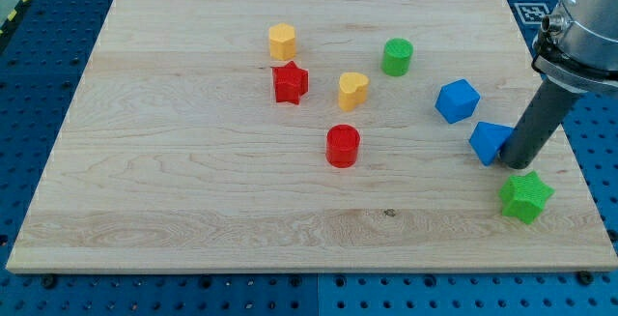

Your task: Place the green star at the bottom left of the triangle

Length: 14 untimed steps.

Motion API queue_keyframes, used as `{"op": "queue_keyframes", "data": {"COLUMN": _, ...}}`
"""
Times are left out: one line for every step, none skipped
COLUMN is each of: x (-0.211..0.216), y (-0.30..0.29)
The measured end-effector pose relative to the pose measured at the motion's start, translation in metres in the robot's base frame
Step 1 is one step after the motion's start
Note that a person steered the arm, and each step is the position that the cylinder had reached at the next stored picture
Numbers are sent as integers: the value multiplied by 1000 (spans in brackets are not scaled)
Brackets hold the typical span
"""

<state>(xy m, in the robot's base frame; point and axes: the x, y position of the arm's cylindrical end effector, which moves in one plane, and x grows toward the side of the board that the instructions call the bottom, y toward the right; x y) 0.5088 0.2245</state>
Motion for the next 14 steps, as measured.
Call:
{"op": "queue_keyframes", "data": {"x": 21, "y": 56}}
{"op": "queue_keyframes", "data": {"x": 50, "y": 96}}
{"op": "queue_keyframes", "data": {"x": 60, "y": 84}}
{"op": "queue_keyframes", "data": {"x": 60, "y": 51}}
{"op": "queue_keyframes", "data": {"x": 60, "y": 20}}
{"op": "queue_keyframes", "data": {"x": 60, "y": -2}}
{"op": "queue_keyframes", "data": {"x": 60, "y": -13}}
{"op": "queue_keyframes", "data": {"x": 60, "y": -16}}
{"op": "queue_keyframes", "data": {"x": 57, "y": -24}}
{"op": "queue_keyframes", "data": {"x": 52, "y": -36}}
{"op": "queue_keyframes", "data": {"x": 51, "y": -47}}
{"op": "queue_keyframes", "data": {"x": 51, "y": -50}}
{"op": "queue_keyframes", "data": {"x": 68, "y": -49}}
{"op": "queue_keyframes", "data": {"x": 72, "y": -74}}
